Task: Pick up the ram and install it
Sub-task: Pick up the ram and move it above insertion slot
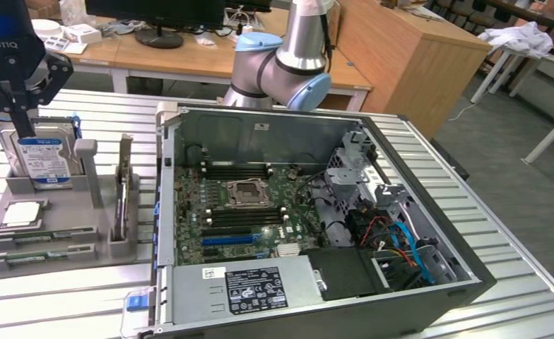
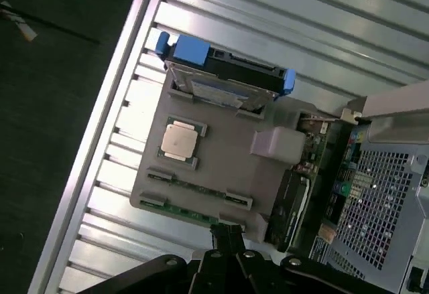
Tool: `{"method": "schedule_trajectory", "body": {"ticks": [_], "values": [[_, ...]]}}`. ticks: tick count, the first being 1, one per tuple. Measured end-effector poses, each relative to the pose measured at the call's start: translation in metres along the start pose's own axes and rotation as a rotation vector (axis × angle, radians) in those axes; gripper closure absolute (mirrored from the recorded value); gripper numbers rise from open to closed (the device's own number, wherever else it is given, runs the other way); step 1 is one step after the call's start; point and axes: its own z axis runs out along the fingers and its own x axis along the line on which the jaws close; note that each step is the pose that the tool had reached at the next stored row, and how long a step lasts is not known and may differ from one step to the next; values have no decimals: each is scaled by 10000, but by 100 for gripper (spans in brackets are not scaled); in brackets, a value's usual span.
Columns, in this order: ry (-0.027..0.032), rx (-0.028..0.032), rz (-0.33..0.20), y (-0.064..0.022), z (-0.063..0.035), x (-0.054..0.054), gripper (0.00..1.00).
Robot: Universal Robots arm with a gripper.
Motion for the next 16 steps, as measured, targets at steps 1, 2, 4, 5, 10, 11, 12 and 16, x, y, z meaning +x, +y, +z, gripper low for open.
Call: {"method": "schedule_trajectory", "body": {"ticks": [1,2,4,5,10,11,12,16], "values": [[6,-4,-177,0,0,0,89],[12,-8,-356,0,1,0,89],[24,-15,-716,0,3,0,89],[31,-19,-896,0,3,0,89],[63,-32,-1805,0,6,0,89],[70,-34,-1984,0,8,0,89],[76,-38,-2165,0,10,0,89],[102,-52,-2900,0,18,0,89]]}}
